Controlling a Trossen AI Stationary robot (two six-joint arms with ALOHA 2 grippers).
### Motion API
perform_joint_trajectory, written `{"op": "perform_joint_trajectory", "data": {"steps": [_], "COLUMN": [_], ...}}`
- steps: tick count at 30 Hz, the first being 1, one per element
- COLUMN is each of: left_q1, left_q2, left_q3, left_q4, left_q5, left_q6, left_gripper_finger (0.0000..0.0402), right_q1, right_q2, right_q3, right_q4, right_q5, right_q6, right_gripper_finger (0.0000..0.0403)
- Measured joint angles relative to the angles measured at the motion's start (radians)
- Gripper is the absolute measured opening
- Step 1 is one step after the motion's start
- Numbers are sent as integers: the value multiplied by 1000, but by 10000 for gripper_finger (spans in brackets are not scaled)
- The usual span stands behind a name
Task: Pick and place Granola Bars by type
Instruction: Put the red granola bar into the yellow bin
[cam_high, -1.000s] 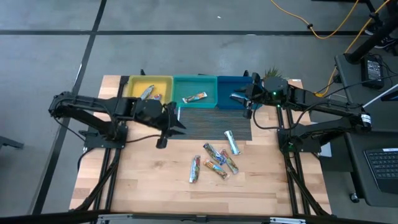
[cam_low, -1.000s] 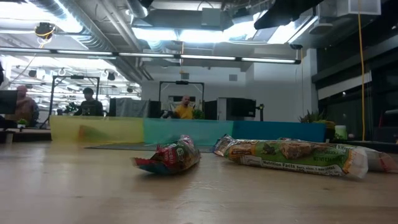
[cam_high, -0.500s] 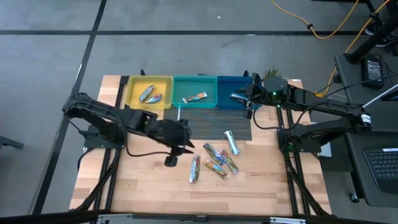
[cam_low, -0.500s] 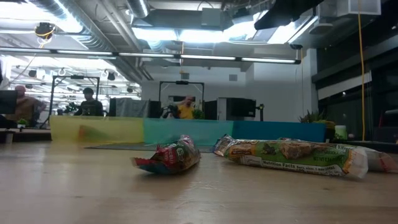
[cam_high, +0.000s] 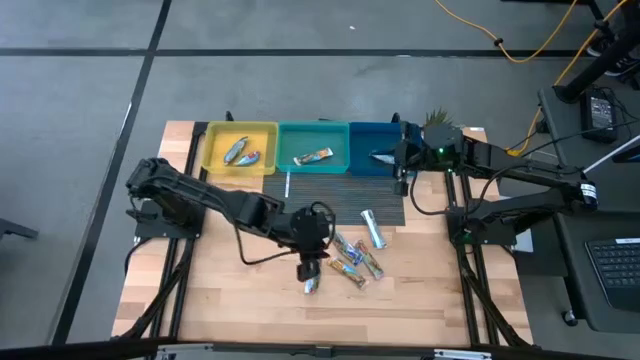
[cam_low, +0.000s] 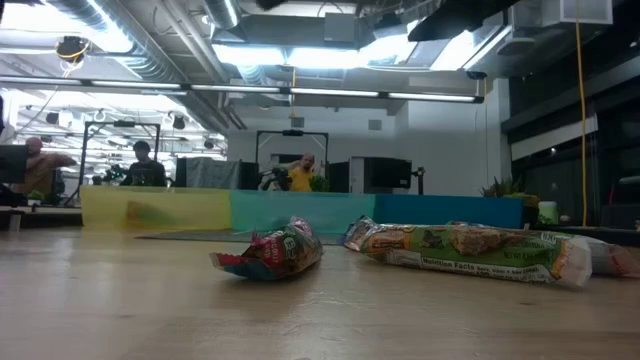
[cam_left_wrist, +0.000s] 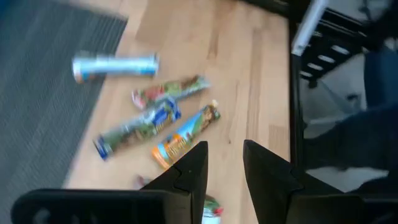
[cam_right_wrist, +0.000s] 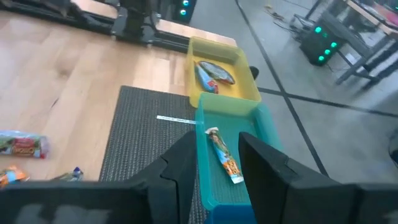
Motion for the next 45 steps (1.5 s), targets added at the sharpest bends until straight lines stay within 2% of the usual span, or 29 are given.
{"op": "perform_joint_trajectory", "data": {"steps": [7, 12, 16, 24, 31, 40, 45], "left_q1": [-45, -61, -62, -54, -23, 12, 19], "left_q2": [103, 153, 196, 310, 400, 433, 443], "left_q3": [0, 0, 0, 0, -2, 0, 0], "left_q4": [-5, -14, -31, -74, -118, -119, -129], "left_q5": [-61, -89, -78, -89, -66, -57, -24], "left_q6": [-341, -481, -550, -648, -694, -699, -710], "left_gripper_finger": [124, 154, 181, 226, 246, 248, 229], "right_q1": [0, 0, 0, 0, 0, 0, 0], "right_q2": [0, 0, 0, 0, 0, 0, 0], "right_q3": [0, 0, 0, 0, 0, 0, 0], "right_q4": [-9, -9, -10, -30, -73, -91, -106], "right_q5": [-21, -21, -22, -46, -49, -64, -75], "right_q6": [-71, -150, -153, -154, -154, -158, -171], "right_gripper_finger": [123, 123, 123, 123, 123, 123, 123]}}
